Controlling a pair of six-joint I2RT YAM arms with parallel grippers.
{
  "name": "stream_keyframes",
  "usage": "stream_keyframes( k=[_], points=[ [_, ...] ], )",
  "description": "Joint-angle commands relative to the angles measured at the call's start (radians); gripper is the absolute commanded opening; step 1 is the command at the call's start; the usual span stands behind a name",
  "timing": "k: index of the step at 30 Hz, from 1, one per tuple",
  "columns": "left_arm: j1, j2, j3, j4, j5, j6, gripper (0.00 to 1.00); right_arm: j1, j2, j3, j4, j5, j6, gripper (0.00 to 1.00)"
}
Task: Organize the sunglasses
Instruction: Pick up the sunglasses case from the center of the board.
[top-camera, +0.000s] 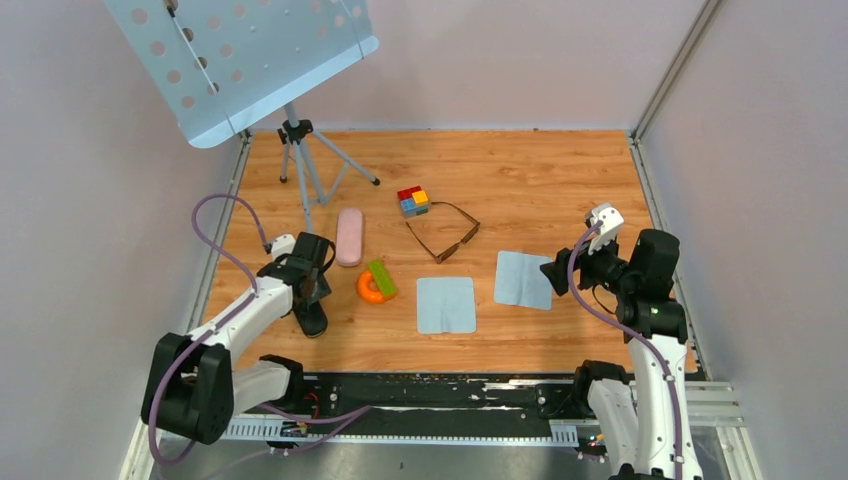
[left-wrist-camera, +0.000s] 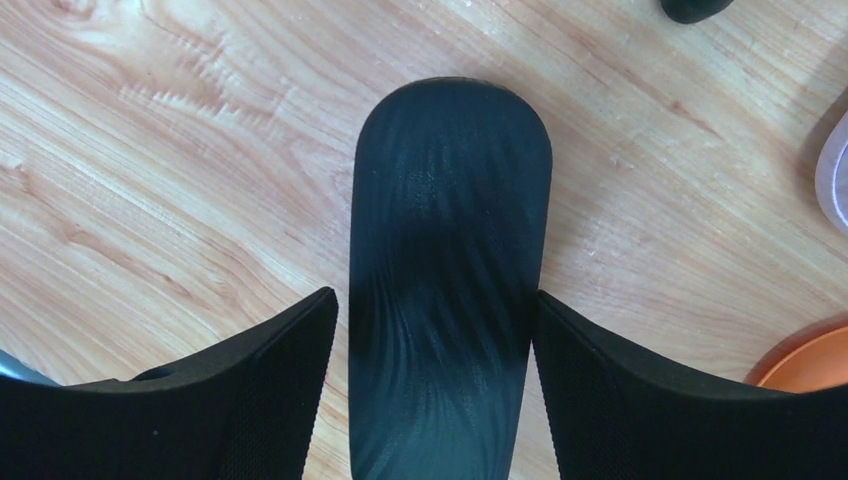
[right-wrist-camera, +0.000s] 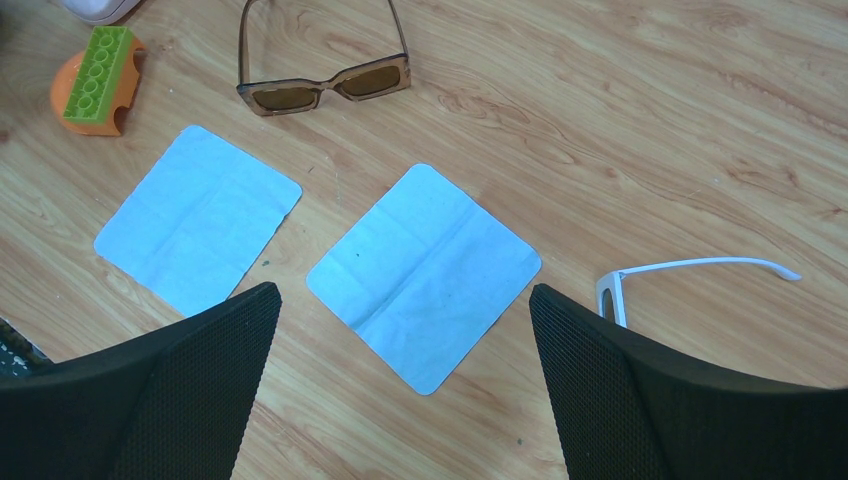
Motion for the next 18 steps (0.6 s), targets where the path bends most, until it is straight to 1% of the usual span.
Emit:
stream_keyframes(
  k=[1, 6, 8, 11, 13, 15, 18],
  points=[
    [0.007, 0.021, 0.004, 0.007, 0.019, 0.002, 0.72, -0.015, -0.006, -0.006, -0.024, -0.024, -0.015, 1.00],
    [0.007, -0.005, 0.009, -0.014, 0.048, -0.001, 0.65, -0.015, -0.009, -0.006, -0.024, -0.022, -0.014, 1.00],
    [0.006, -0.051, 0.016, -0.029, 0.054, 0.001, 0.58, -0.015, -0.007, -0.006, -0.024, -0.021, -0.014, 1.00],
    [0.001, -0.126, 0.029, -0.044, 0.090, 0.019, 0.46, -0.015, -0.006, -0.005, -0.025, -0.031, -0.016, 1.00],
    [-0.009, -0.186, 0.034, -0.039, 0.141, 0.034, 0.41, -0.015, -0.011, -0.006, -0.032, -0.063, -0.033, 1.00],
    [-0.033, -0.241, 0.039, -0.005, 0.232, 0.073, 0.36, -0.015, -0.019, -0.009, -0.039, -0.096, -0.044, 0.99],
    [-0.103, -0.335, 0.029, 0.105, 0.389, 0.127, 0.33, -0.015, -0.022, -0.007, -0.041, -0.125, -0.044, 0.99]
  ],
)
